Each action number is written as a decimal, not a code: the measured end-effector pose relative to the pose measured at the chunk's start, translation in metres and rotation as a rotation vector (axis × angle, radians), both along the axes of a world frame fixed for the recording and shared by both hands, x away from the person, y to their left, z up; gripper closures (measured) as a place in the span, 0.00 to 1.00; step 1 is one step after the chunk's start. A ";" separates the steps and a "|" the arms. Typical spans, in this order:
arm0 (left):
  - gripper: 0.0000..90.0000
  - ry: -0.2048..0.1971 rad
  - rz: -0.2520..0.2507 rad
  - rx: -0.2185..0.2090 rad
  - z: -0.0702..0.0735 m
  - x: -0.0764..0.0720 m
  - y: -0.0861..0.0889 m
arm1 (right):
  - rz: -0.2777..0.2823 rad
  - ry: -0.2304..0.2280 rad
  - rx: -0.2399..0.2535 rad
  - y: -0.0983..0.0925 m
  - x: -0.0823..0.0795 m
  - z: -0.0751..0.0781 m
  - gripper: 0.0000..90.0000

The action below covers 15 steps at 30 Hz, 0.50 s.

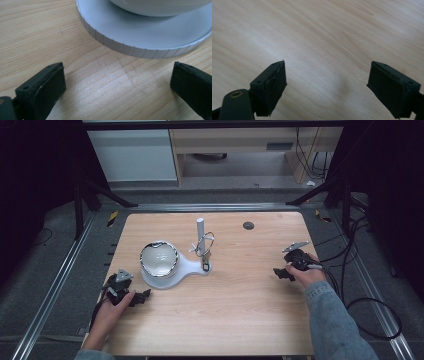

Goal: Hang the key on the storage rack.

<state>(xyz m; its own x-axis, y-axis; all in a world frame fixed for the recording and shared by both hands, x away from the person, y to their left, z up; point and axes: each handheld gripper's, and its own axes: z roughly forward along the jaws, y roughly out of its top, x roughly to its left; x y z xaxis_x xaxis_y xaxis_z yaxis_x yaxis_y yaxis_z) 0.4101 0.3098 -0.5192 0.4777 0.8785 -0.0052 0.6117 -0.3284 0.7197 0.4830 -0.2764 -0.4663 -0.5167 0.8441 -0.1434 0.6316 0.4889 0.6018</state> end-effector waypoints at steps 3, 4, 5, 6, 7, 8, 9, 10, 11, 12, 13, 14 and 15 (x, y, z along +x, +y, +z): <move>0.00 0.001 -0.002 0.003 0.000 0.000 0.000 | -0.055 -0.037 0.023 -0.008 0.003 -0.005 0.15; 0.00 0.002 -0.001 0.004 0.000 0.000 0.000 | -0.060 -0.042 0.029 -0.010 0.004 -0.005 0.15; 0.00 0.002 -0.002 0.004 0.000 0.000 0.000 | -0.066 -0.058 0.032 -0.013 0.004 -0.007 0.15; 0.00 0.002 -0.002 0.005 0.000 0.000 0.000 | -0.071 -0.064 0.039 -0.014 0.004 -0.009 0.15; 0.00 0.002 -0.002 0.005 0.000 0.000 0.000 | -0.069 -0.069 0.050 -0.015 0.005 -0.012 0.14; 0.00 0.002 -0.001 0.005 0.000 0.000 0.000 | -0.068 -0.066 0.055 -0.016 0.005 -0.015 0.13; 0.00 0.002 -0.001 0.005 0.000 0.000 0.000 | -0.063 -0.072 0.053 -0.016 0.005 -0.019 0.13; 0.00 0.002 0.001 0.004 0.000 0.000 0.000 | -0.063 -0.079 0.053 -0.015 0.005 -0.021 0.13; 0.00 0.002 0.000 0.005 0.000 0.000 0.000 | -0.061 -0.080 0.057 -0.015 0.004 -0.024 0.12; 0.00 0.002 0.000 0.005 0.000 0.000 0.000 | -0.057 -0.074 0.066 -0.015 0.004 -0.028 0.11; 0.00 0.002 0.000 0.005 0.000 0.000 0.000 | -0.053 -0.079 0.086 -0.015 0.004 -0.031 0.10; 0.00 0.002 0.000 0.004 0.000 0.000 0.000 | -0.054 -0.088 0.103 -0.015 0.004 -0.032 0.10; 0.00 0.002 0.001 0.005 0.000 0.000 0.000 | -0.055 -0.095 0.115 -0.015 0.004 -0.034 0.09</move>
<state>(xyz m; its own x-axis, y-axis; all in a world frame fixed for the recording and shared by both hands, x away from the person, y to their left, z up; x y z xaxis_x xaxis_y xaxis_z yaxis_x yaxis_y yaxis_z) 0.4099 0.3099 -0.5190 0.4773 0.8788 -0.0023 0.6134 -0.3313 0.7169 0.4873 -0.2914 -0.5000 -0.4580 0.8843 -0.0907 0.5928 0.3798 0.7102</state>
